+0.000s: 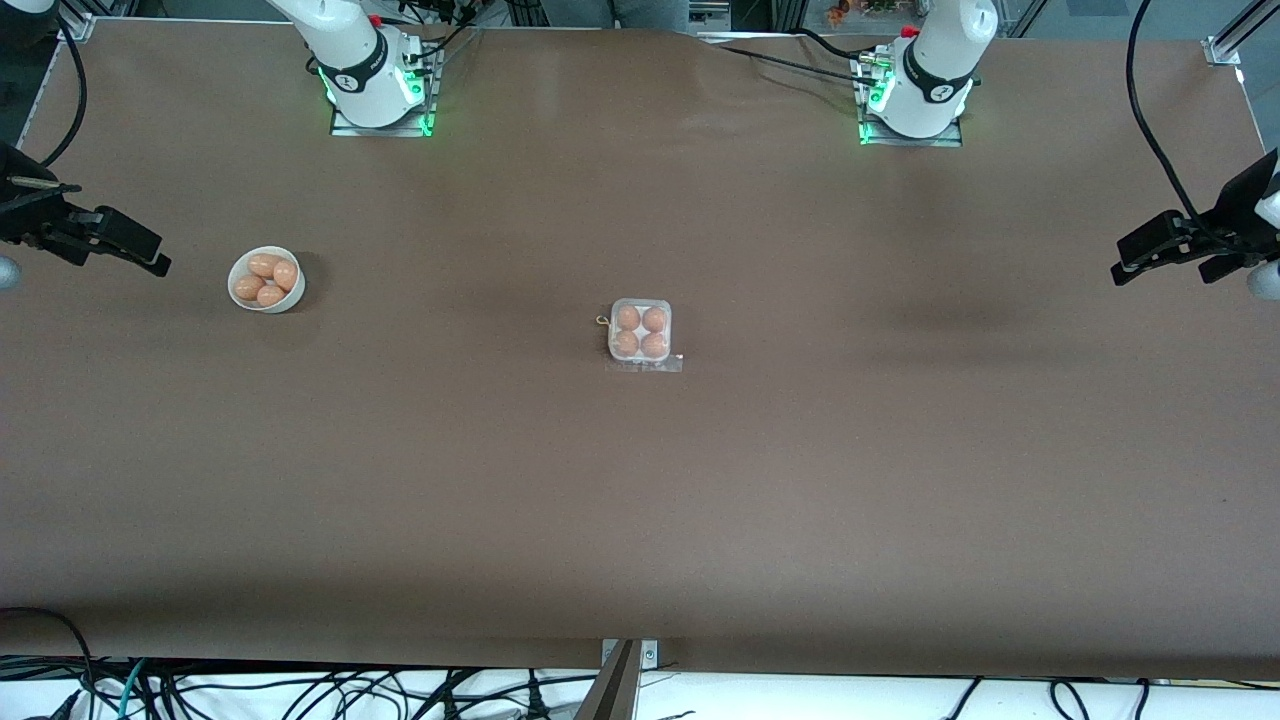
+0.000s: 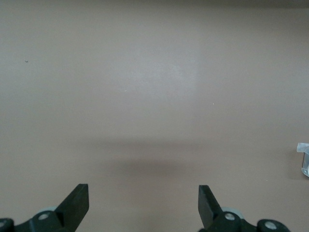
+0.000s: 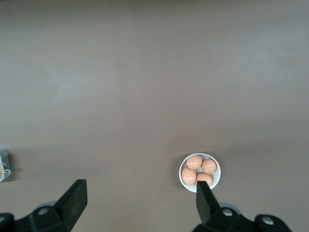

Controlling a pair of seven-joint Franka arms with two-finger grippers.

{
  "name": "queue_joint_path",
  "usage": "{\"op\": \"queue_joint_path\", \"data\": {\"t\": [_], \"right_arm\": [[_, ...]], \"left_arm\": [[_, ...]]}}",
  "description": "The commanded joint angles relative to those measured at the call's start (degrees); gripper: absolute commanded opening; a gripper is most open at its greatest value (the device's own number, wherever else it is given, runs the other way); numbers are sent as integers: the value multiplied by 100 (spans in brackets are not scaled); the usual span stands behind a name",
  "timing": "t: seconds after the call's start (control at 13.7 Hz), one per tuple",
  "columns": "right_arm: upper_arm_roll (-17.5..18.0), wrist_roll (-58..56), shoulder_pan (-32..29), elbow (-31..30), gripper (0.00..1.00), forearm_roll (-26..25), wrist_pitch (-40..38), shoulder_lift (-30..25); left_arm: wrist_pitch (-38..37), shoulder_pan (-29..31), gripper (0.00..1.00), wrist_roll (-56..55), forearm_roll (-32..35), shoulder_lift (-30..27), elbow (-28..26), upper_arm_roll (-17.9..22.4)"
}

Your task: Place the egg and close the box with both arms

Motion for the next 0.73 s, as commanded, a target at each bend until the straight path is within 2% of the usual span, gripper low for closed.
{"op": "queue_joint_path", "data": {"t": [0.0, 0.66], "right_arm": [[62, -20, -54, -23, 100, -68, 66, -36], [62, -11, -54, -31, 100, -68, 74, -36]], "left_arm": [[45, 103, 100, 111, -25, -206, -264, -92], [-131, 86, 100, 94, -25, -127, -167, -92]]}}
